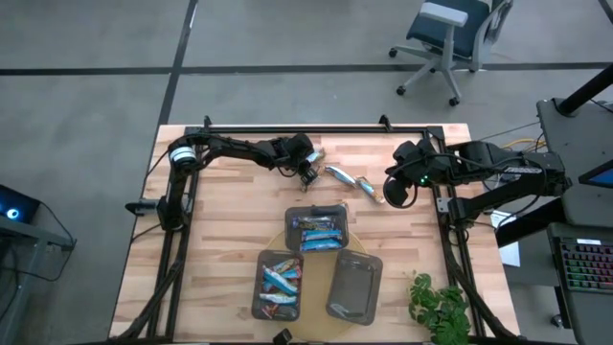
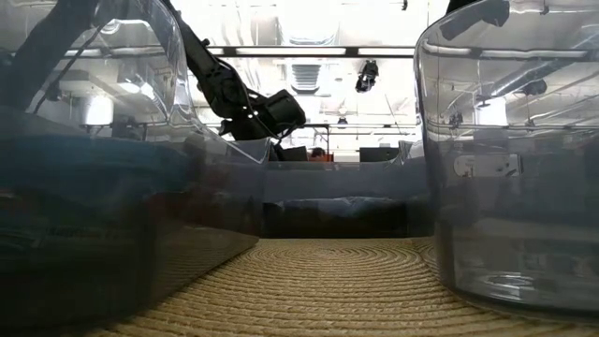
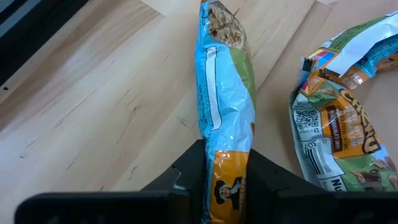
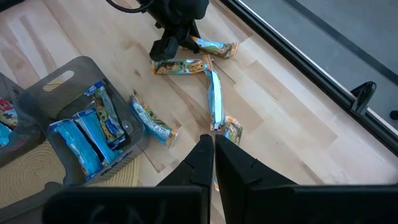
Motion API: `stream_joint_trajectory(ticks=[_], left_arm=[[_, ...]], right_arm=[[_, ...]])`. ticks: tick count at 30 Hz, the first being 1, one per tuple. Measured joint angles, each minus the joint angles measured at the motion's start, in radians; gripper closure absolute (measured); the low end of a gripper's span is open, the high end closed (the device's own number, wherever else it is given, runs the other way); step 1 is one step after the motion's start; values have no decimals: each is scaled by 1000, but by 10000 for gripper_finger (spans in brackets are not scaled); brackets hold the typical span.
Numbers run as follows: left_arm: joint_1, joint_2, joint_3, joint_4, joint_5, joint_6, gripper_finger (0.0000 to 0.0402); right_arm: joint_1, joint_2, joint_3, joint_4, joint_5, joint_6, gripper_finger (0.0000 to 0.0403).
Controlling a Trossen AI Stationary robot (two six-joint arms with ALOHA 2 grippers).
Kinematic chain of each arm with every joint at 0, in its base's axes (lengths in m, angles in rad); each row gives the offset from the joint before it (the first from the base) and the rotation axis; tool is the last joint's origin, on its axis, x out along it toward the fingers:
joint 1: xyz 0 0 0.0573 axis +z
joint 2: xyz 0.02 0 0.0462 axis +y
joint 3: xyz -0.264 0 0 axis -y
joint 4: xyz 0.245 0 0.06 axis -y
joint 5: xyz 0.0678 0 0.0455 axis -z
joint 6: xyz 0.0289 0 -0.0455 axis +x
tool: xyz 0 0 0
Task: Pick and place Granola Bars by type
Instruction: Put the yellow granola bar into the bottom right black bin
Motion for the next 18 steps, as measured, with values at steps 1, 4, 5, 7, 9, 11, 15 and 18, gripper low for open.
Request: stream_joint_trajectory(ticks=[1,4,5,7,9,11,15,18], left_arm=[[0,0,0,0,0,0,341],[0,-3,-1,-1,5,4,342],[0,-4,-1,-3,6,6,342],[0,-9,-2,-5,8,6,342],[-1,-17,-3,-14,13,6,342],[-1,-28,-3,-17,13,6,342],[-1,-50,-3,-30,11,7,342],[0,-66,-3,-33,7,14,342]], right_arm=[[0,0,0,0,0,0,394],[0,0,0,0,0,0,394],[0,0,0,0,0,0,394],[0,0,0,0,0,0,394],[0,0,0,0,0,0,394],[0,0,0,0,0,-2,394],[0,0,0,-1,0,-3,394],[0,0,0,0,0,-3,394]])
